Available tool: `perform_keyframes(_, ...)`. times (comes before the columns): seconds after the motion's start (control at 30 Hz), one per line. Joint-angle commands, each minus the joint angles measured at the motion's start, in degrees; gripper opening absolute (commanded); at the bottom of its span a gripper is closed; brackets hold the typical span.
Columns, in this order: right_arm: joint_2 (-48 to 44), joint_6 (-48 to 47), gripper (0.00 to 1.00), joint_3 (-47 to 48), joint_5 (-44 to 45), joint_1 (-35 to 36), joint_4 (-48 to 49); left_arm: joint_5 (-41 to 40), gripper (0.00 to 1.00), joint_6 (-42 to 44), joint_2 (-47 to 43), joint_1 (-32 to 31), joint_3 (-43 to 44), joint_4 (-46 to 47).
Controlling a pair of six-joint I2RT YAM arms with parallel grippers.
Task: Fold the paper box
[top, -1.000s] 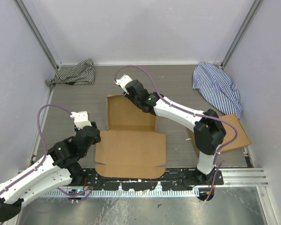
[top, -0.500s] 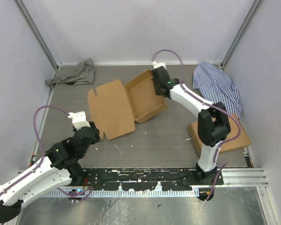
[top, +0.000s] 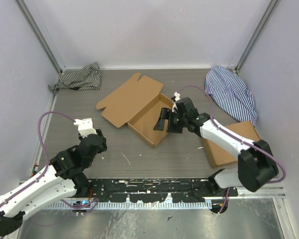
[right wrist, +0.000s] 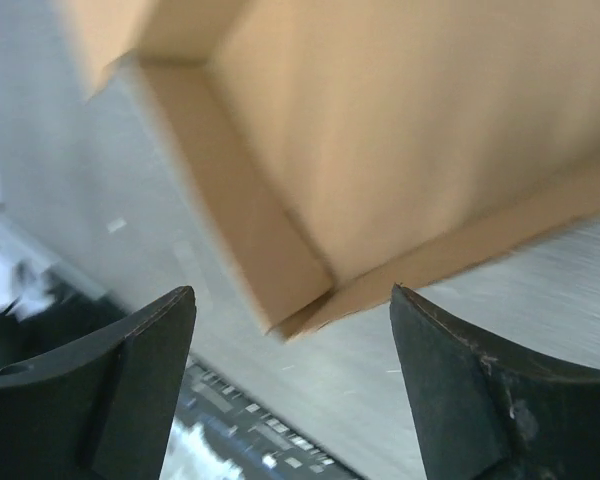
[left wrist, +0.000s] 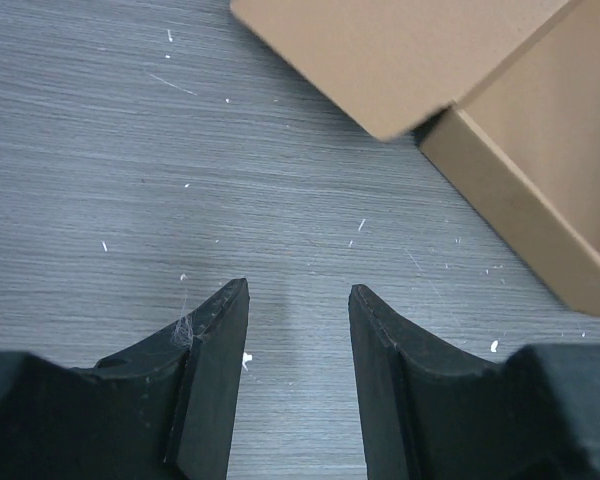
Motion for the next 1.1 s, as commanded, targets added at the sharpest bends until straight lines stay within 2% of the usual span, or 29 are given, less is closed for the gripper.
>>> perform_keyframes(0.0,-7.13,1.54,0.84,6.01,-17.86,4.86,8.02,-0.82,0.52,-0.31,0.20,-0.20,-0.87,1.83)
perform_keyframes(0.07,-7.36,-3.51,0.84,11.09,-18.90,5.29,4.02,-0.84,0.52,-0.32,0.46,-0.15,-0.87,1.95)
perform_keyframes(0.1,-7.11,-6.65,0.84,13.98,-15.42,5.25,0.25,-0.74,0.52,-0.40,0.63,-0.14,-0.83,1.96)
perform_keyframes(0.17,-4.90,-12.96,0.84,21.35,-1.25,5.17,-7.39,-0.33,0.52,-0.59,0.90,-0.16,-0.84,1.83)
perform_keyframes(0.23,-1.90,-17.65,0.84,25.00,12.79,4.33,-10.36,0.31,0.52,-1.15,0.93,-0.13,-0.84,1.53)
perform_keyframes(0.3,1.94,-18.86,0.81,26.66,19.89,1.36,-10.17,1.20,0.52,-1.52,0.94,-0.13,-0.94,1.48)
perform_keyframes(0.43,9.66,-18.76,0.78,27.89,16.64,-3.57,-7.68,2.18,0.55,-3.30,1.03,-0.13,0.15,0.55)
perform_keyframes(0.63,18.22,-20.09,0.68,28.20,15.37,-4.47,-4.72,4.45,0.57,-5.31,1.64,-0.13,0.70,1.05)
perform_keyframes(0.97,22.84,-18.92,0.61,23.78,19.24,-4.49,-2.36,6.00,0.57,-7.69,10.38,-0.08,3.23,1.68)
perform_keyframes(1.07,23.57,-18.84,0.53,21.98,17.84,-4.52,-1.64,6.11,0.58,-7.59,15.23,0.13,5.43,2.01)
